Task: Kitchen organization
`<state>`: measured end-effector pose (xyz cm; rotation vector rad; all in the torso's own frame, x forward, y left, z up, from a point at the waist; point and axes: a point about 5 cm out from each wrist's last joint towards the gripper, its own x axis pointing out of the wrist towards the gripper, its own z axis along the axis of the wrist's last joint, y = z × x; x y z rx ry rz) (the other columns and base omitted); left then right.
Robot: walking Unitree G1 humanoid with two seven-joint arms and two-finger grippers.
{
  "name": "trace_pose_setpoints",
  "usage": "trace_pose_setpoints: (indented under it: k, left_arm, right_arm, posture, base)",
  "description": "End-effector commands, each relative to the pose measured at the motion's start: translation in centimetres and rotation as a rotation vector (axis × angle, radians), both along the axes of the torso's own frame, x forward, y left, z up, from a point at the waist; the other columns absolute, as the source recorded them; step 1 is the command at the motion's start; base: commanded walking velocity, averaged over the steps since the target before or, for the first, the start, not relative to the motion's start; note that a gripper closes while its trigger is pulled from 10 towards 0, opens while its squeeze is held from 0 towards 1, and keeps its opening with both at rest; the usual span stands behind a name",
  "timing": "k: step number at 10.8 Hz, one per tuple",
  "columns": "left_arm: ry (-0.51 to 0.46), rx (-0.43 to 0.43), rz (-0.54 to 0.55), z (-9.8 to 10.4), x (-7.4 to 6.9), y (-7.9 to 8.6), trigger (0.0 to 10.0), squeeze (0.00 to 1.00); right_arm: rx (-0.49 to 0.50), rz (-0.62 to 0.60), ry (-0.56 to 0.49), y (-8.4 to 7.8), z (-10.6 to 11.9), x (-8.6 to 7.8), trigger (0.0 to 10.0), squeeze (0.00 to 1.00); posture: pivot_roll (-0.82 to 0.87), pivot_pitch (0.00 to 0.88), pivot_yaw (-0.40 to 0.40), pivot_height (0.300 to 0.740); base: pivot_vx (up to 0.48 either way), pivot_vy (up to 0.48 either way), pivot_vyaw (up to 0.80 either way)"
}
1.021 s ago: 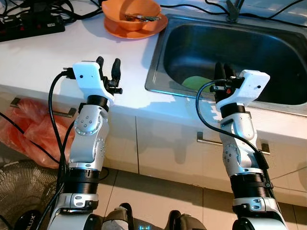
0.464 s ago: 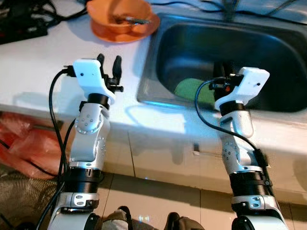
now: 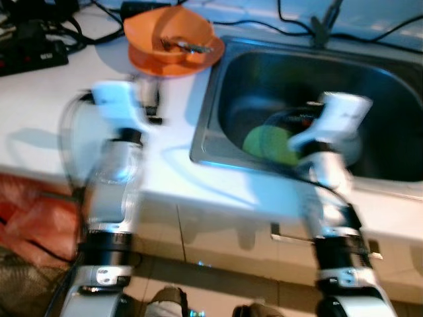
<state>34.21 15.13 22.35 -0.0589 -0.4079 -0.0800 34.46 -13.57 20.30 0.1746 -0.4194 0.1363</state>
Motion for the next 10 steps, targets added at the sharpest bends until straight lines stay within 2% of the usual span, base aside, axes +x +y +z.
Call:
trace_pose_setpoints:
  k: [1, 2, 4, 7, 10]
  left_arm:
    - [0.001, 0.002, -0.031, -0.11, -0.15, -0.99, 10.0, 0.0]
    - [-0.005, -0.003, -0.043, -0.09, -0.25, -1.16, 10.0, 0.0]
    - [-0.005, -0.005, -0.053, 0.01, -0.27, -1.24, 10.0, 0.0]
    - [0.007, -0.001, -0.054, -0.05, -0.2, -1.21, 10.0, 0.0]
    - [0.018, 0.0, -0.055, -0.19, -0.15, -1.2, 10.0, 0.0]
  right_arm:
    - [0.006, -0.029, 0.007, -0.98, -0.23, -0.12, 10.0, 0.0]
    - [0.007, -0.028, 0.016, -1.0, -0.34, -0.05, 10.0, 0.0]
    - [0.008, -0.023, 0.022, -0.91, -0.43, 0.0, 10.0, 0.0]
    - [0.005, -0.025, 0.022, -0.87, -0.52, -0.03, 10.0, 0.0]
    - [0.011, -0.019, 0.045, -0.69, -0.82, 0.07, 10.0, 0.0]
  posture:
    - [0.13, 0.199, -0.022, 0.74]
    - [0.13, 0.205, -0.024, 0.74]
    - [0.14, 0.205, -0.024, 0.74]
    - [0.14, 0.206, -0.024, 0.74]
    - [0.14, 0.205, -0.022, 0.74]
  base:
    - [0.0, 0.0, 0.0]
    - [0.0, 0.0, 0.0]
    - [0.0, 0.0, -0.75]
    - [0.0, 0.0, 0.0]
    - [0.0, 0.394, -0.27]
